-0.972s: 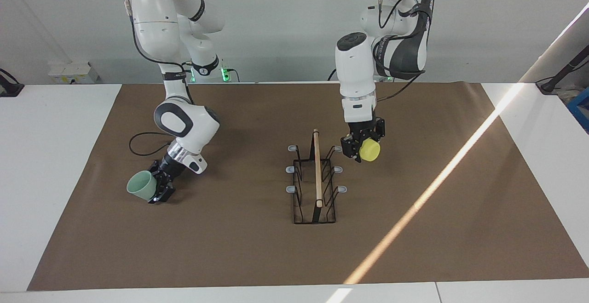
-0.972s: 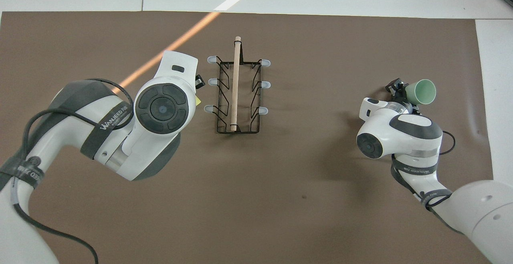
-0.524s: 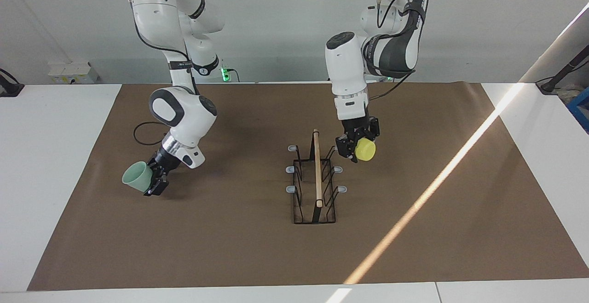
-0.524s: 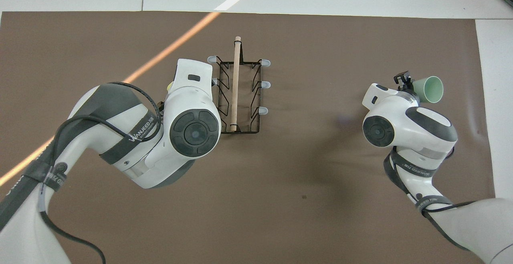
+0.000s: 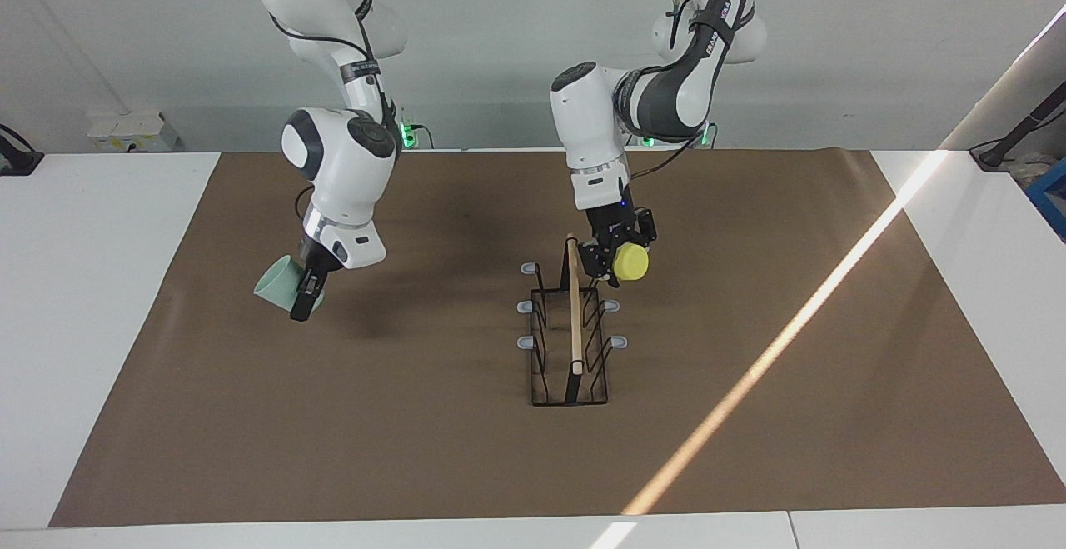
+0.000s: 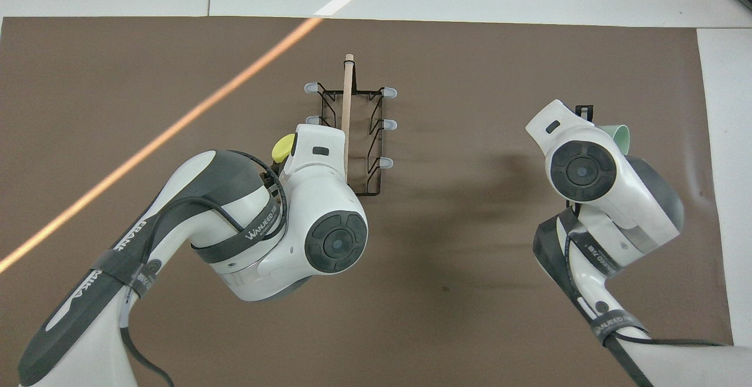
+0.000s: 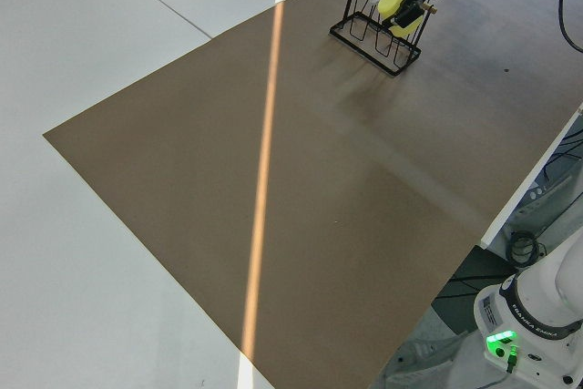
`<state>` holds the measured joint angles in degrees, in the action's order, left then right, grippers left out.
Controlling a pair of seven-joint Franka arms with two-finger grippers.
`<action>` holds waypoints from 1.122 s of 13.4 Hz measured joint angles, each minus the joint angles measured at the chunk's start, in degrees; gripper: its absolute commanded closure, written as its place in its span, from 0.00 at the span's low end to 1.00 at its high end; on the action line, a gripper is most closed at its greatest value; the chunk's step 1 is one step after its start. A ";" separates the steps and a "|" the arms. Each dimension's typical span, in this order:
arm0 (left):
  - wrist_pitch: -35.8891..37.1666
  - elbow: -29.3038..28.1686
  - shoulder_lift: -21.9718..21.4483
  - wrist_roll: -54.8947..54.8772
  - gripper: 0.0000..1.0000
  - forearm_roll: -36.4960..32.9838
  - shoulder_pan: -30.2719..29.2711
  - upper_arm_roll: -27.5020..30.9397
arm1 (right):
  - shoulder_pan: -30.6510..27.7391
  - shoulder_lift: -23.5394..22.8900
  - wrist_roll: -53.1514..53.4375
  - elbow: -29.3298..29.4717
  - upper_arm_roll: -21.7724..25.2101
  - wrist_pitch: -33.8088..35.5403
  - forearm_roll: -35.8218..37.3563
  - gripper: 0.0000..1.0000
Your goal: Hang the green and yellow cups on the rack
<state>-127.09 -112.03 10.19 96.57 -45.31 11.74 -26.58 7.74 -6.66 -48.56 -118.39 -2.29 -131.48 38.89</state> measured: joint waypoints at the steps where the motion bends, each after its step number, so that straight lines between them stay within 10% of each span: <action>1: -0.01 -0.01 0.00 0.18 0.29 -0.16 0.00 -0.10 | 0.48 1.37 -0.14 0.70 -0.24 0.76 -5.61 1.00; 3: -0.10 -0.01 0.01 0.19 0.05 -0.18 -0.01 -0.30 | 1.45 4.30 -0.27 2.47 -0.88 1.93 -14.93 1.00; 15: 1.86 3.38 -0.47 -18.69 0.06 10.35 -0.15 1.94 | 3.24 12.22 -5.91 4.42 -1.98 -0.44 -65.84 1.00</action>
<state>-125.24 -108.65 9.72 77.88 -34.96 11.59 -24.64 10.99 5.57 -54.47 -113.98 -4.27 -131.93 -26.95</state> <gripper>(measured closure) 0.062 0.361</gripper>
